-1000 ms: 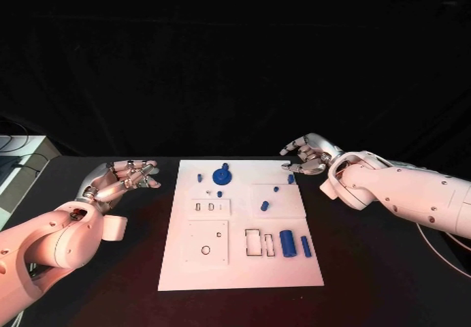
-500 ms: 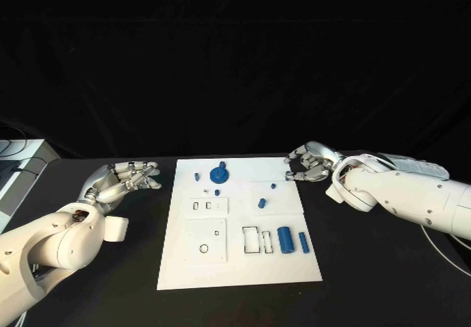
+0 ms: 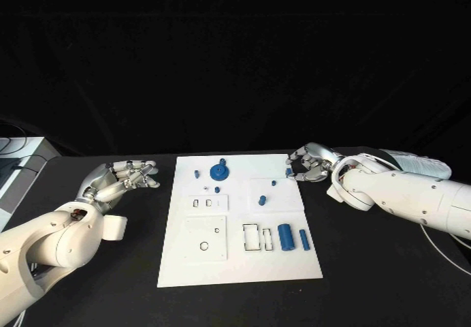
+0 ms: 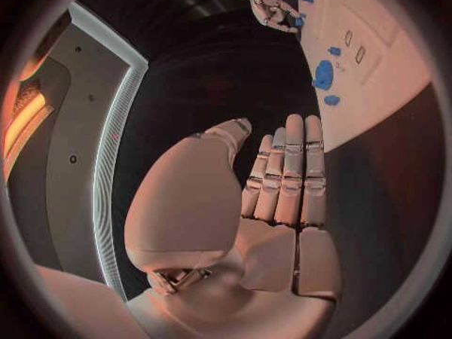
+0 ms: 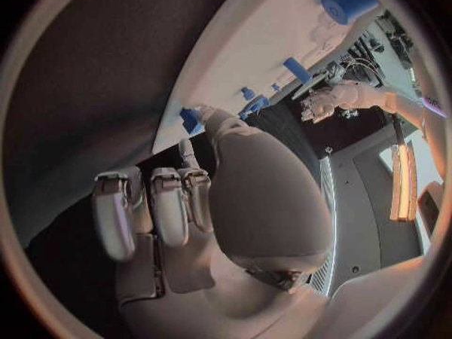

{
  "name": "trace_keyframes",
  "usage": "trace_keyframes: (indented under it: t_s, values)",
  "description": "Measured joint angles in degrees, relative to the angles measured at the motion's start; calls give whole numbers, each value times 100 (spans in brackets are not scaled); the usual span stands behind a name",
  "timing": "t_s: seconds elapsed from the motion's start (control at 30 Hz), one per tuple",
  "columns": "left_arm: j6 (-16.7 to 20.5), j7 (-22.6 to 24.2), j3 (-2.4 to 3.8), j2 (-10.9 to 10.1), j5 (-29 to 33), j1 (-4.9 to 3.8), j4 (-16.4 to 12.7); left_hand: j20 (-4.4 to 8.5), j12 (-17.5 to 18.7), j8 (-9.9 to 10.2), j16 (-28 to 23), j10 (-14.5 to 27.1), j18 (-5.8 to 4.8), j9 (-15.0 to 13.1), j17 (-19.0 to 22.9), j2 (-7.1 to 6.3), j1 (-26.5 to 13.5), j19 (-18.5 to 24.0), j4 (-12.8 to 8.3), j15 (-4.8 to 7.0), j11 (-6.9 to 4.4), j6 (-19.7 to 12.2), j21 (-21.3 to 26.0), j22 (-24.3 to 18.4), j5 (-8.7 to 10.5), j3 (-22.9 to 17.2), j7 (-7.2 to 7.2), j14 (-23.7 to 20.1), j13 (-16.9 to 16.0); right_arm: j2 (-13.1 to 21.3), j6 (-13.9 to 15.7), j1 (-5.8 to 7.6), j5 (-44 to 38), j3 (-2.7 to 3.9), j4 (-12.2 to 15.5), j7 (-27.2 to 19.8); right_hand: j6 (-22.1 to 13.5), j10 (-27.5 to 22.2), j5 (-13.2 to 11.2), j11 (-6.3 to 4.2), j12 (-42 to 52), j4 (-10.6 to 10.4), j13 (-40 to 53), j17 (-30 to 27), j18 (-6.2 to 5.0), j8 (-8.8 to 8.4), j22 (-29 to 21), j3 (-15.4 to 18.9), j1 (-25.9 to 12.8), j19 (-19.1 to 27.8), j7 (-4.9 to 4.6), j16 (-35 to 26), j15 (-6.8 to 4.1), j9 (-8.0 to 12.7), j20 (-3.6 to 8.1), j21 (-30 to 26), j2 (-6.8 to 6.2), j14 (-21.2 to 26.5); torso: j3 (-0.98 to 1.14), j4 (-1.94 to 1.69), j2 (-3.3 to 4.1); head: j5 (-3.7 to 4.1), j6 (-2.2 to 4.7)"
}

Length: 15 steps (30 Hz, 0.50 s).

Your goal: Assemble the parts on the task board

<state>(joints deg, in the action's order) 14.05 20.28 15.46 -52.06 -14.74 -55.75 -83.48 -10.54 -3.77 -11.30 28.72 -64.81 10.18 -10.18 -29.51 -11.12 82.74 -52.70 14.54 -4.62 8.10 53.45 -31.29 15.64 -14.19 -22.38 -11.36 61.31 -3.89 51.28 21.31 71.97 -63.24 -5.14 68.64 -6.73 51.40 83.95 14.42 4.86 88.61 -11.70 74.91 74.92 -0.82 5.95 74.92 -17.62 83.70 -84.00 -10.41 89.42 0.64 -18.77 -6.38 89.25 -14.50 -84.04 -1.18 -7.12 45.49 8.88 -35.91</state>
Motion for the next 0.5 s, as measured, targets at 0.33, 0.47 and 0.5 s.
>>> trace_keyframes:
  t_s: [0.33, 0.47, 0.5]
  values:
    - [0, 0, 0, -17, -2, 0, 3, 0, 0, 0, 0, 0, 0, -1, 1, 0, 0, 0, 0, 0, 0, 0, -12, 0, 0, 0, 0, 0, 0, -15, -2, -14, -55, 6, -25, 83, 80, 0, 35, 0, 6, -48, -1, 0, 0, 27, 0, 47, -73, 0, 42, 0, 0, -20, 0, 25, 73, 0, -10, 0, -2, -7, -29]
    - [0, 0, 0, -20, -3, 1, 5, 0, 0, 0, 0, 0, 0, -5, 1, 0, 0, 0, 0, 0, 0, 0, -27, 0, 0, 0, 0, 0, 0, -37, -2, -24, -64, 6, -30, 105, 276, 0, 35, 0, 39, -124, -1, 0, 0, 130, -1, -29, -70, 0, 88, 0, 0, -55, 0, 50, 180, 0, -11, 0, -4, -10, -32]
    - [0, 0, 0, -20, -3, 1, 6, 0, 0, 0, 0, 0, 0, -5, 1, 0, 0, 0, 0, 0, 0, 0, -27, 0, 0, 0, 0, 0, 0, -40, -2, -26, -65, 6, -32, 108, 283, 0, 35, 0, 39, -130, -1, 0, 0, 134, -1, -35, -78, 0, 96, 0, 0, -55, 0, 50, 185, 0, -13, 0, -5, -10, -33]
